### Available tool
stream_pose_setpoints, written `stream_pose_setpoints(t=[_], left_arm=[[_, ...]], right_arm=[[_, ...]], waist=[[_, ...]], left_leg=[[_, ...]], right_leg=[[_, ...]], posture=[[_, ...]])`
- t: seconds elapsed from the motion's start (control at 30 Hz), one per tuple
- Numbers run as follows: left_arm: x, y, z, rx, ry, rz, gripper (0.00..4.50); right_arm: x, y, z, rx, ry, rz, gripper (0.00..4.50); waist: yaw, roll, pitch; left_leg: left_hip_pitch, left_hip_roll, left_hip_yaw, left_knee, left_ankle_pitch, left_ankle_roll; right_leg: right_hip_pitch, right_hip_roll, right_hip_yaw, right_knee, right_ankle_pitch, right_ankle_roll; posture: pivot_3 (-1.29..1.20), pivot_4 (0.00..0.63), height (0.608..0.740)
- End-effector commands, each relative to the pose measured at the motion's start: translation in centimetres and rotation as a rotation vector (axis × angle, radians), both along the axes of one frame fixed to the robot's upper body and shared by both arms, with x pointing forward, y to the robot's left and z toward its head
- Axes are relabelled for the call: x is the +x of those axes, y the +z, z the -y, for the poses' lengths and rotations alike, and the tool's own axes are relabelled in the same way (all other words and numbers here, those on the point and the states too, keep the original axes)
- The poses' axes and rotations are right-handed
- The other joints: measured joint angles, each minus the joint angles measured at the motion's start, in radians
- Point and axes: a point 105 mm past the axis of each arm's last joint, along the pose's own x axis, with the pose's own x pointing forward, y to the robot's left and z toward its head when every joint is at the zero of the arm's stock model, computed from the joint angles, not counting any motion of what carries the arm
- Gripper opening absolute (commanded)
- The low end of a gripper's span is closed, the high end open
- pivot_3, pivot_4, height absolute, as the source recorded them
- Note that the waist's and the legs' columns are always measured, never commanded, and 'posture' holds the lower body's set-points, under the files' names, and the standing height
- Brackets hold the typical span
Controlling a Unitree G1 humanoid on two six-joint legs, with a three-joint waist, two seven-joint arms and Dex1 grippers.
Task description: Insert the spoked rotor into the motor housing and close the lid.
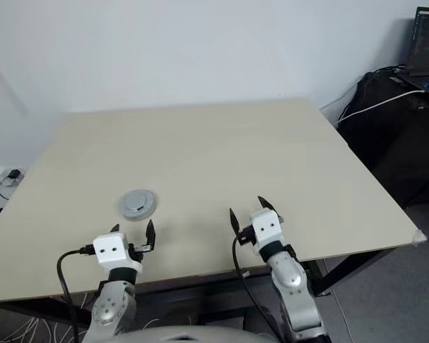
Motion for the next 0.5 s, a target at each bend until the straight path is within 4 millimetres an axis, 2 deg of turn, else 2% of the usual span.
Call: stream_pose_setpoints(t=[0.03, 0.23, 0.5], left_arm=[[-0.6, 1.6, 0.1, 0.037, 0.000, 0.142, 4.48], [-1.1, 1.4, 0.3, 0.036, 0.018, 0.171, 4.48], [-1.0, 2.5, 0.8, 0.022, 0.006, 0.194, 4.48]], right_arm=[[-0.4, 0.5, 1.1, 0.020, -0.056, 0.043, 4.50], [-1.0, -0.1, 2.0, 0.064, -0.124, 0.006, 4.50], [-1.0, -0.3, 2.0, 0.087, -0.141, -0.027, 4.50]], waist=[[0.001, 0.000, 0.000], [0.001, -0.001, 0.001], [0.001, -0.001, 0.001]], left_leg=[[0.000, 0.000, 0.000, 0.000, 0.000, 0.000], [0.000, 0.000, 0.000, 0.001, 0.000, 0.001], [0.000, 0.000, 0.000, 0.002, 0.000, 0.002]], right_leg=[[0.000, -0.001, 0.000, 0.000, 0.000, 0.000], [0.001, -0.001, -0.001, 0.000, 0.000, 0.001], [0.001, -0.001, -0.001, 0.000, 0.000, 0.001]], posture=[[0.00, 0.000, 0.740], [0.00, 0.000, 0.740], [0.00, 0.000, 0.740]])
